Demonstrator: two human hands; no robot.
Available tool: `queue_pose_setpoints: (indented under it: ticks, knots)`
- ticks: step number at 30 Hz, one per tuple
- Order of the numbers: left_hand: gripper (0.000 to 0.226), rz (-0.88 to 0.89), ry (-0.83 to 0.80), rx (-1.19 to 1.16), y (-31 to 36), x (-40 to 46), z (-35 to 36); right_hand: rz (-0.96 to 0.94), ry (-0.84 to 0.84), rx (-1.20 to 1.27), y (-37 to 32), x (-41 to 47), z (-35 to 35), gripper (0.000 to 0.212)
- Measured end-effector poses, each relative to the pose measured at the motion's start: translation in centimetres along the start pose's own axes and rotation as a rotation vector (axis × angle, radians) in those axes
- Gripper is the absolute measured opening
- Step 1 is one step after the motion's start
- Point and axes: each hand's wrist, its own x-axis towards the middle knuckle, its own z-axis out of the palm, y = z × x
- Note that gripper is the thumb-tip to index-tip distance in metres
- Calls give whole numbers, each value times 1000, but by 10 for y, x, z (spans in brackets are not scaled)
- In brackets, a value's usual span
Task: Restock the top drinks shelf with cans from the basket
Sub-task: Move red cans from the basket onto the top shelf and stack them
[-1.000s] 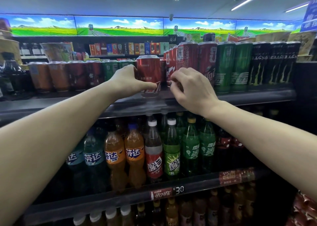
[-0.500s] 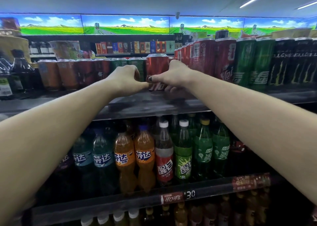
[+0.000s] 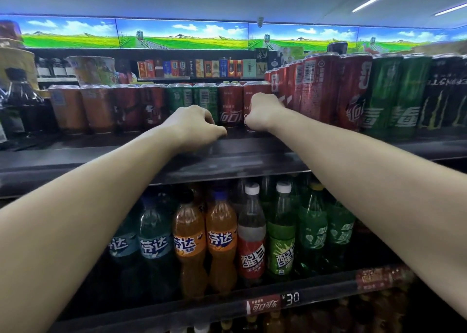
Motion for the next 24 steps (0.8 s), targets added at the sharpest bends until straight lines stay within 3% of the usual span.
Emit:
queue_pose_setpoints:
  ticks: [3, 5, 16, 18, 24]
  knots:
    - [29, 8, 2, 8, -1, 1, 1, -33, -105, -25, 2, 3, 6, 39]
    - [29, 4, 0, 5, 0, 1, 2, -41, -163, -26, 1, 3, 7, 48]
    - [31, -4, 30, 9, 1, -3, 1, -75, -254, -51, 3, 0, 4, 30]
    - [31, 9, 49, 18, 3, -5, -1, -86, -215, -60, 3, -4, 1, 20]
    - [29, 114, 233, 51, 7, -23, -4, -169, 111, 96, 1, -29, -11, 32]
